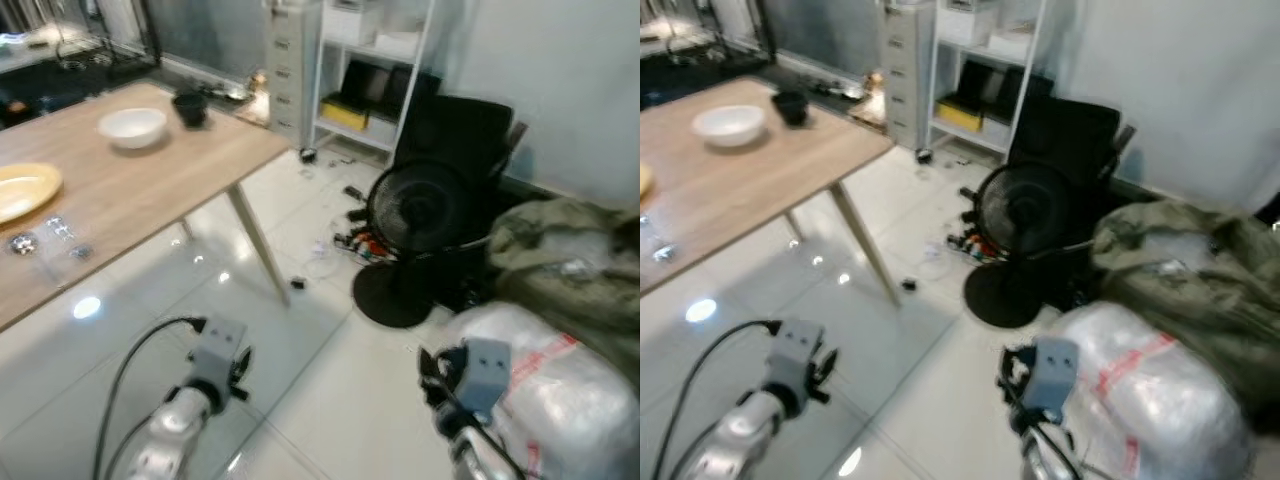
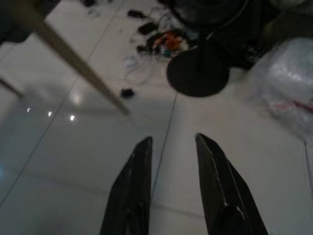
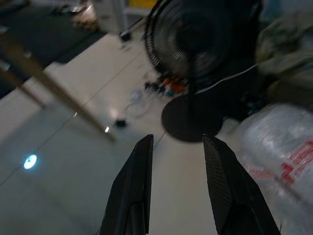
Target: Setting the table
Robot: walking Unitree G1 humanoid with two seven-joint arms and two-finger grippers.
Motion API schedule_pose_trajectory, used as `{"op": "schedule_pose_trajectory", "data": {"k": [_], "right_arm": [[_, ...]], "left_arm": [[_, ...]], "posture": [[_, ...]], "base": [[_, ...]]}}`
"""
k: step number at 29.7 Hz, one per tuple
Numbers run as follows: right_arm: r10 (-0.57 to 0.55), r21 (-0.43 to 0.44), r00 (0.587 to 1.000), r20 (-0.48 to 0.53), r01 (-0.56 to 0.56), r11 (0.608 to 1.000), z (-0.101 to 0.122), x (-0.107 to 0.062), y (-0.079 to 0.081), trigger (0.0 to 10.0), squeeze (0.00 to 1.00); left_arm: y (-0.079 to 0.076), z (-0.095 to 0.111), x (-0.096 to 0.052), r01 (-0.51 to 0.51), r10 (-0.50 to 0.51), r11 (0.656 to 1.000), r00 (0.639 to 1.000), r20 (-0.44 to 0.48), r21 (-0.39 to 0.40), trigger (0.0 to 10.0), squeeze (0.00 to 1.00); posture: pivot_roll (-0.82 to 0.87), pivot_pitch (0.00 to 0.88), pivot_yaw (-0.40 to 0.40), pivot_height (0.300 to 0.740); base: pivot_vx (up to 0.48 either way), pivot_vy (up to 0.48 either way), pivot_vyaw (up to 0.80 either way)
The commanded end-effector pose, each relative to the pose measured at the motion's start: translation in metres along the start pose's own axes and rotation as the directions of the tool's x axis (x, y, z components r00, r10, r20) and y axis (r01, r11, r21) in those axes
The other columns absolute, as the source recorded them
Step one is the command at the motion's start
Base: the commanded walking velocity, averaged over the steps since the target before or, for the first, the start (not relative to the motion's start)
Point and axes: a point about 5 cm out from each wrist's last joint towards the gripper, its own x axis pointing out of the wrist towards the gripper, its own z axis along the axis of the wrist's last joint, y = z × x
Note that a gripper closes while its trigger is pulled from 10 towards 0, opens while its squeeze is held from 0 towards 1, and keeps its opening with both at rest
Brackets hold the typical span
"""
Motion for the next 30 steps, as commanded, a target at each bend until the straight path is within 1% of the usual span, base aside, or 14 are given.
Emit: {"op": "schedule_pose_trajectory", "data": {"k": [1,14,21,30], "right_arm": [[0.002,0.014,1.0,-0.03,-0.002,1.0,-0.008,-0.003,0.005,10.0,0.0],[0.011,0.018,1.0,0.009,-0.011,1.0,0.003,0.002,0.009,10.0,0.0],[0.016,0.017,1.0,0.017,-0.017,1.0,0.005,0.002,0.009,10.0,0.0],[0.053,0.024,0.998,0.035,-0.054,0.998,0.01,0.003,0.015,10.0,0.0]], "left_arm": [[0.007,-0.011,-0.006,-0.021,0.021,1.0,0.999,-0.042,-0.004,10.0,0.0],[0.007,-0.002,-0.004,-0.016,0.016,1.0,1.0,-0.012,0.007,10.0,0.0],[0.006,-0.002,-0.004,-0.011,0.011,1.0,1.0,-0.008,0.008,10.0,0.0],[0.004,-0.001,-0.004,-0.007,0.008,1.0,1.0,-0.002,0.019,10.0,0.0]], "posture": [[0.02,0.117,0.091,0.74],[0.03,0.115,0.091,0.74],[0.02,0.106,0.092,0.74],[0.02,0.103,0.091,0.74]], "base": [[0.461,0.0,-0.65],[0.461,0.0,0.0],[0.461,0.0,0.0],[0.461,0.0,0.0]]}}
